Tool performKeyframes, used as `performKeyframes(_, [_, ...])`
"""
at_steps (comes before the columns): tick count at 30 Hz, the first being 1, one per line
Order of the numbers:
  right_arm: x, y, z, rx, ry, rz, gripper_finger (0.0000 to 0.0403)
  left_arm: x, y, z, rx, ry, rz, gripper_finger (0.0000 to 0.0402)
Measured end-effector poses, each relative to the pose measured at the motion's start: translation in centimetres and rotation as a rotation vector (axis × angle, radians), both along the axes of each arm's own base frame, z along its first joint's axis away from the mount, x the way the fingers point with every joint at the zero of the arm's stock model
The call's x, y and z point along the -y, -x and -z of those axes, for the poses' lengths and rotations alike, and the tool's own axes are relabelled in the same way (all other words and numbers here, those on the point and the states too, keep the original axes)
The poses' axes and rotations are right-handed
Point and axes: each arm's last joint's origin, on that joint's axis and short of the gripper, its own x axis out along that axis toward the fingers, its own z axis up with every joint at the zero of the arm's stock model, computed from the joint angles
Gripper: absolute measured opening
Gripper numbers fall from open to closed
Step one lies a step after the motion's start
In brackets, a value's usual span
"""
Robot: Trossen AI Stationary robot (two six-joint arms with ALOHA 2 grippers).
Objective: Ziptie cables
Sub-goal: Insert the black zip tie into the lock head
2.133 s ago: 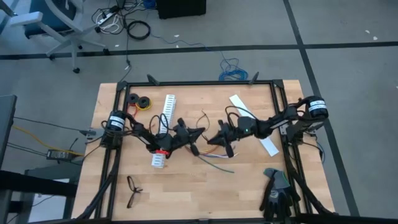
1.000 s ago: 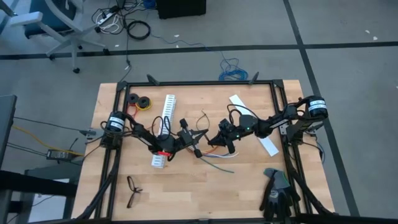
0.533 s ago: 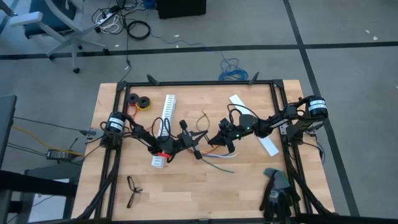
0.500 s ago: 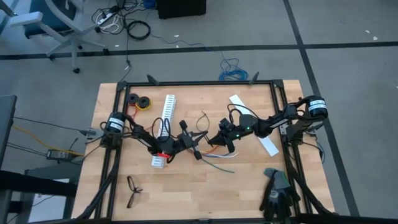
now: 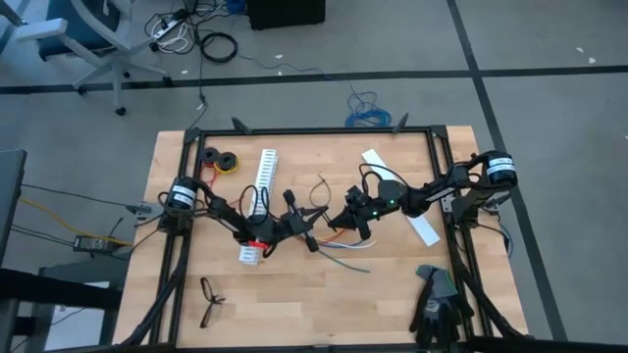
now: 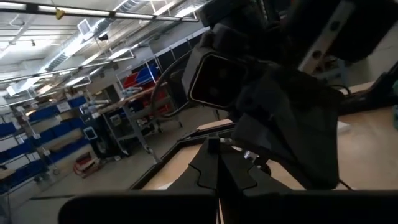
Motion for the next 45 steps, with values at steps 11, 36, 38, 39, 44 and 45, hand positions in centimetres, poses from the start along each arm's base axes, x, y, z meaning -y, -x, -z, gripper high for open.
performKeyframes(11, [0.3,-0.3,-0.5,0.012,-0.027,-0.027,0.0,0.0,-0.1,0.5,-0.051,-0.01,-0.003,0.0001])
performKeyframes(36, [2.9,-1.0,-0.5,-0.063,-0.021,-0.057,0.0,0.5,-1.6,0.3,-0.153,-0.071,-0.025,0.0001])
performKeyframes(38, [3.1,-0.9,-0.5,-0.045,0.005,-0.05,0.0,0.5,-1.2,0.5,-0.132,-0.039,-0.02,0.0001])
performKeyframes(39, [3.2,-0.8,-0.5,-0.036,0.017,-0.047,0.0,0.4,-1.0,0.6,-0.116,-0.005,-0.015,0.0001])
performKeyframes(44, [3.4,-0.8,-0.5,-0.013,0.084,-0.046,0.002,0.3,0.2,1.5,-0.049,0.182,0.022,0.0001])
performKeyframes(45, [3.4,-0.8,-0.4,-0.011,0.101,-0.047,0.0027,0.2,0.5,1.7,-0.039,0.211,0.029,0.0001])
